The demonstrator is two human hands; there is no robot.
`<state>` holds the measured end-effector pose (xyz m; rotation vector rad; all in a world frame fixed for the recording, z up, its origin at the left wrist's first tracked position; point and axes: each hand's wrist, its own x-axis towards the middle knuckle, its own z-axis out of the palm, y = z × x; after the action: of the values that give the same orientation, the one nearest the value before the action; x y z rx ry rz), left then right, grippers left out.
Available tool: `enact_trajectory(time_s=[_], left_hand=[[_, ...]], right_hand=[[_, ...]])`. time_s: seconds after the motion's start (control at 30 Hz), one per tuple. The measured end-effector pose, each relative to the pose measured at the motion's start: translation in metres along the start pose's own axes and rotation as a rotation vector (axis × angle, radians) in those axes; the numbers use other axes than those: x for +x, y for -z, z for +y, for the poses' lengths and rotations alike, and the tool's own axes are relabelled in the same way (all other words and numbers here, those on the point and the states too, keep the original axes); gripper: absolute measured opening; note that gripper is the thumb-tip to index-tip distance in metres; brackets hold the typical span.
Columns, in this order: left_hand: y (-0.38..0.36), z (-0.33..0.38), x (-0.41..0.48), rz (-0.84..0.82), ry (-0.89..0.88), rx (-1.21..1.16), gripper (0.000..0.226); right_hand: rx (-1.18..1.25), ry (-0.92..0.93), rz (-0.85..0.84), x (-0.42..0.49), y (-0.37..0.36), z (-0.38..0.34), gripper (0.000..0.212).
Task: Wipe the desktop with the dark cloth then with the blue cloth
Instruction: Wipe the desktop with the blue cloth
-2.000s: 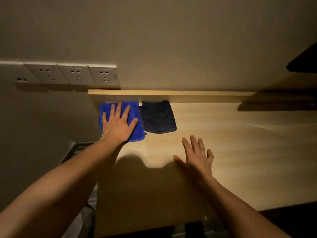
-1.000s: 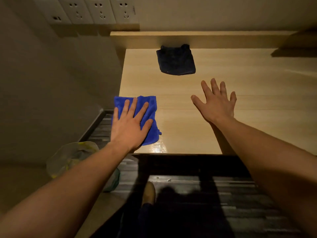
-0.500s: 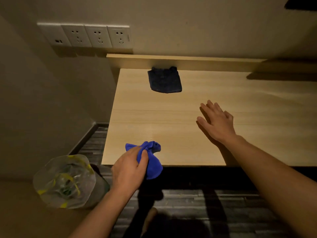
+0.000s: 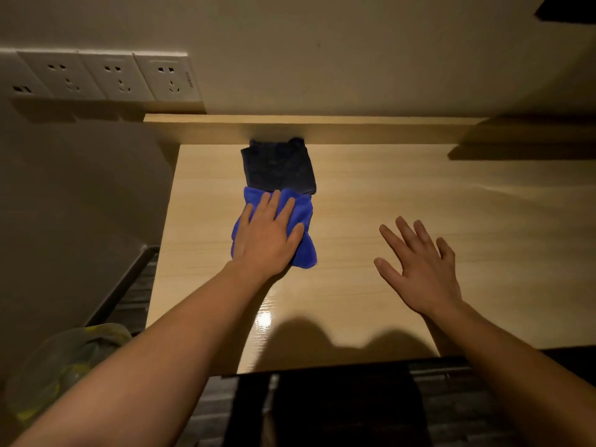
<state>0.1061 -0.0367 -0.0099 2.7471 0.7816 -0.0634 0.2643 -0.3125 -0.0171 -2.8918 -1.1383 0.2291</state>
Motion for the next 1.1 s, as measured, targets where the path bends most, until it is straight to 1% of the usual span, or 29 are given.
enact_trajectory(time_s=[0.13,0.33,0.7,0.97,1.1], left_hand=[[-0.008,0.000,0.008,-0.009,-0.006,0.108,0.076],[-0.016,0.007,0.001,-0.028,-0.002,0.135,0.086],[-0.035,0.036,-0.094,-0.017,0.079,0.124,0.083],[-0.051,0.060,-0.149,0.017,0.136,0.069,0.075],[-0.058,0.076,-0.174,0.096,0.173,-0.027,0.071]], right_hand=[[0.003,-0.008,-0.008,0.005,0.001,-0.001,0.071],[0.022,-0.018,0.000,0.004,0.002,0.003,0.071],[0.055,0.013,-0.007,0.004,-0.001,0.004,0.073],[0.067,0.034,-0.013,-0.002,-0.002,0.006,0.074],[0.071,0.045,-0.021,-0.005,-0.003,0.006,0.074]])
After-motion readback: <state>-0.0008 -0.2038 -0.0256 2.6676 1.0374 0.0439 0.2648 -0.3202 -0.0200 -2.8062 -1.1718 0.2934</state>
